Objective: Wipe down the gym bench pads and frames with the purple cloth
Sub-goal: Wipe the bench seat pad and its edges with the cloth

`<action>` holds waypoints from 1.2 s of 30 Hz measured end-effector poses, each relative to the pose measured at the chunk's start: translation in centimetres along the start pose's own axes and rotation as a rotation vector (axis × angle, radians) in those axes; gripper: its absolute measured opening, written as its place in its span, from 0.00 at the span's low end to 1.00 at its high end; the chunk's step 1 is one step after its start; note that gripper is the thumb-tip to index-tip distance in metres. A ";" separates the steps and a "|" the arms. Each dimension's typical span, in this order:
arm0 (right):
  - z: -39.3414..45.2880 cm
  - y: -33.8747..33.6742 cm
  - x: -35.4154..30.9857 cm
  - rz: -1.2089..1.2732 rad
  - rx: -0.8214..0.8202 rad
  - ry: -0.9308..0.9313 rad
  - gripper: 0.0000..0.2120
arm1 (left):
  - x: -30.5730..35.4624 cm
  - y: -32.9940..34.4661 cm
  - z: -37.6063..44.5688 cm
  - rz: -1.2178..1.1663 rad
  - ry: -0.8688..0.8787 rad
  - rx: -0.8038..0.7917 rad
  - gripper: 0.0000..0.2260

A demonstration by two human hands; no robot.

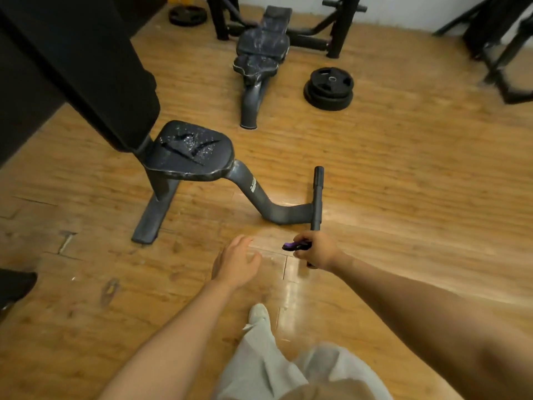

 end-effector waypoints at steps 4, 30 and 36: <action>6.2 -2.3 -3.1 0.002 -0.007 -0.007 0.16 | -0.2 -2.7 6.1 -0.028 -0.028 0.015 0.21; 43.0 -7.2 -19.7 -0.281 -0.465 -0.247 0.13 | -4.4 -10.8 33.1 -0.202 -0.553 0.169 0.23; 48.2 -6.8 -24.0 -0.408 -0.509 -0.304 0.10 | -8.2 -12.2 39.5 -0.275 -0.609 0.177 0.24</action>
Point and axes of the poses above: each hand's wrist, its own z-axis towards the middle knuckle, its own y-axis out of the palm, x = y × z, the point moved 1 cm from there along z, towards the middle knuckle, and after that the axes turned 9 degrees about z, right-handed, at the moved point
